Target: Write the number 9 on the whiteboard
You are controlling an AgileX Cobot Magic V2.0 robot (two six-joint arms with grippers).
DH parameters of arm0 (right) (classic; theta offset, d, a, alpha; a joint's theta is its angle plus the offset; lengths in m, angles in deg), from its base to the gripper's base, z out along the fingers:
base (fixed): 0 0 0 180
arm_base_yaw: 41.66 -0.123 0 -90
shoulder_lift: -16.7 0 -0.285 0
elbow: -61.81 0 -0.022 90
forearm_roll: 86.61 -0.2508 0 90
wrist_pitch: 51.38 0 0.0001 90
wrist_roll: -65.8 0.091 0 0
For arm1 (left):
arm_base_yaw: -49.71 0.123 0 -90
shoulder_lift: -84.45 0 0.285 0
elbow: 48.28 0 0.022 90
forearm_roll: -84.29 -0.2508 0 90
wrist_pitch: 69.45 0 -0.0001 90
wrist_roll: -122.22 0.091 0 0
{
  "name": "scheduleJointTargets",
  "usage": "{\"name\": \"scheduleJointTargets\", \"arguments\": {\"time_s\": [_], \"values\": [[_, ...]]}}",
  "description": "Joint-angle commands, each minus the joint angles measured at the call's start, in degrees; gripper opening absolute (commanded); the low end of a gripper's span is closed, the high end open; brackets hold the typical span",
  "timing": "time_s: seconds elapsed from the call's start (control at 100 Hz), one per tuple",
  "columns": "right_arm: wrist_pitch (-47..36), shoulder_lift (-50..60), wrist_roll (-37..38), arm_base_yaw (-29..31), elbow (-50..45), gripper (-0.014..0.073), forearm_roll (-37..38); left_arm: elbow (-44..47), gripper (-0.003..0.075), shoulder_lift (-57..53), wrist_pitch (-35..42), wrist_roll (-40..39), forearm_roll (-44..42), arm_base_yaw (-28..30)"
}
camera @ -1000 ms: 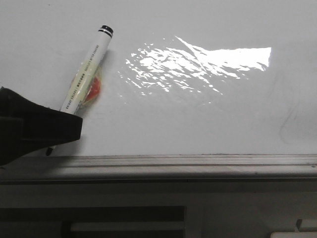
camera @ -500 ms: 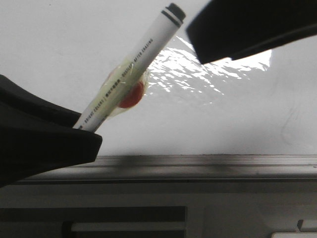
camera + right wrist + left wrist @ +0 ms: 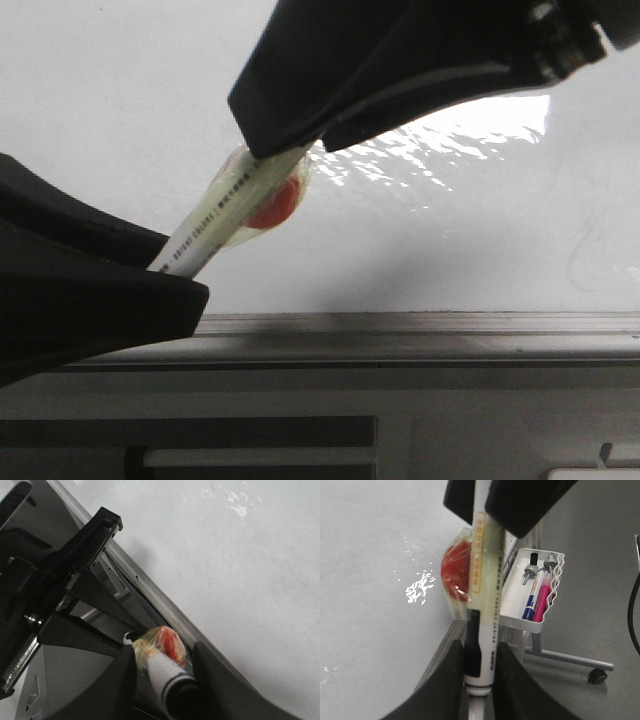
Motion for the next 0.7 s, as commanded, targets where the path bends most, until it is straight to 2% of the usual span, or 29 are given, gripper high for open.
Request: {"name": "scheduleJointTargets", "arguments": {"time_s": [0.0,0.07,0.14,0.29,0.36,0.52,0.69], "values": [[-2.81,0.31,-0.77,0.00,2.13,0.0036,-1.50,-1.81,-0.0020,-0.96,4.46,0.11,1.32,-0.04],[-1.69,0.18,-0.77,0.00,2.13,-0.0071,-1.71,-1.81,-0.0015,-0.96,4.46,0.11,1.44,-0.04],[-1.54,0.18,-0.77,0.00,2.13,-0.0067,-1.76,-1.81,0.0027,-0.96,4.68,0.11,1.44,-0.04],[-1.88,0.33,-0.77,0.00,2.13,-0.0067,-1.76,-1.81,0.0219,-1.12,4.96,0.01,2.79,-0.04],[-1.51,0.42,-0.77,0.00,2.13,-0.0066,-1.76,-1.81,0.0277,-1.57,4.48,0.01,4.31,-0.04],[0.21,0.99,-0.77,0.38,3.11,-0.0066,-1.76,-1.81,0.0288,-5.65,-1.98,0.01,8.88,0.47],[3.08,2.26,-0.77,2.23,7.16,-0.0058,-0.54,-1.81,0.0288,-15.53,-8.08,0.01,14.91,2.20]]}}
